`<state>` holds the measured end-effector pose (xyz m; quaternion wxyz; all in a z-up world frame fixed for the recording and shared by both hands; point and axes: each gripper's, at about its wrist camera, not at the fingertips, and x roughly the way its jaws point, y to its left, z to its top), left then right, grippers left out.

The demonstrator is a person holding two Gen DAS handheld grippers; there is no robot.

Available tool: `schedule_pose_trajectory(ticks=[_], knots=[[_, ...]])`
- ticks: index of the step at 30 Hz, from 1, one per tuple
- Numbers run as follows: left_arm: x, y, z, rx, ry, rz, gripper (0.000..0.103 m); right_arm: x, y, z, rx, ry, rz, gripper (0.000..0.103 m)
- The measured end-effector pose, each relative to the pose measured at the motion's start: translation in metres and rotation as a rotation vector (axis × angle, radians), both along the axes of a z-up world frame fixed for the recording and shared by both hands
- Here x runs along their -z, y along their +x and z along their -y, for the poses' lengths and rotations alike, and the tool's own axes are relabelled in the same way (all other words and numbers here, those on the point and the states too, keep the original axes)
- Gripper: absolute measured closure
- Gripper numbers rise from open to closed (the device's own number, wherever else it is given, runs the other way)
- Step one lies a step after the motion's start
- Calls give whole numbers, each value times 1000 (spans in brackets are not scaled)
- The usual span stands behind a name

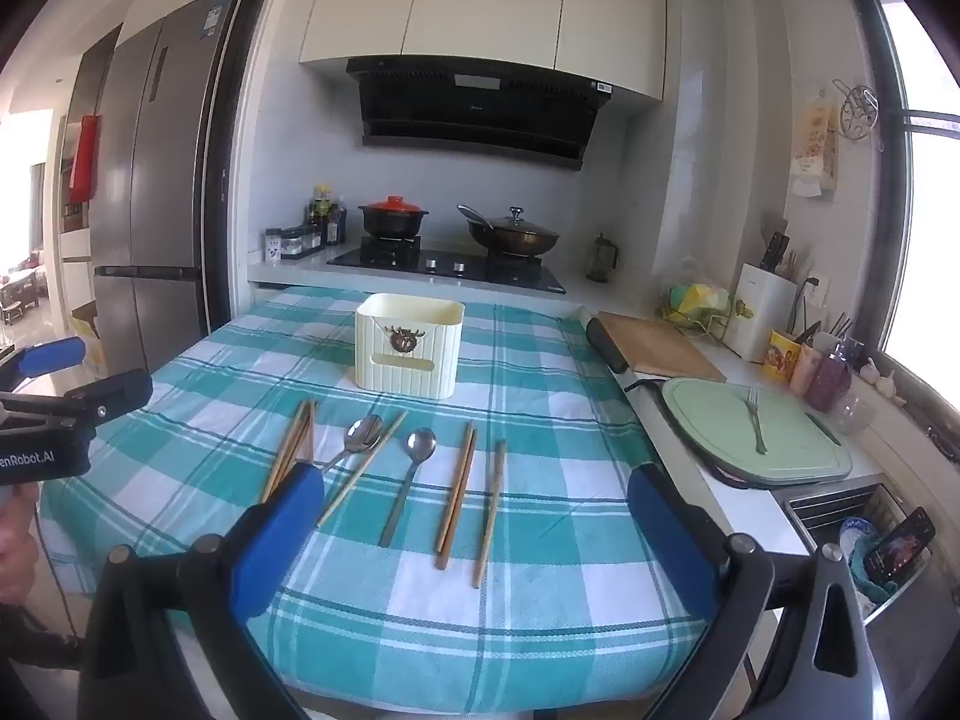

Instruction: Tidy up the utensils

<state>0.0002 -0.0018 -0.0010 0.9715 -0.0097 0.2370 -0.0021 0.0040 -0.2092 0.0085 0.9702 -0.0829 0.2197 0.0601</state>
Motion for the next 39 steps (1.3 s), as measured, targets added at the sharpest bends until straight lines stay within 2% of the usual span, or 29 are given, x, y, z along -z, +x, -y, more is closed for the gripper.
schedule_pose_trajectory(ticks=[2,3,7,9,21,28,39], knots=[[0,-1,3,11,-1,-5,0,0,1,0,1,-3,0,0],[-2,-1,-6,4,-42,1,0,1,3,-1,1,-4,-1,0],[-5,-6,-10,26,-27,13,0,1,-1,0,2,-3,20,0],[-4,0,2,33,-10,8,0,1,-1,-1,3,-6,22,0],[-1,2,-8,12,-47,4,0,3,0,2,8,8,28,0],[1,2,-5,-5,-8,-9,0,5,-1,2,8,9,27,0],[5,5,2,59,-38,-34,0,4,0,2,9,10,24,0]])
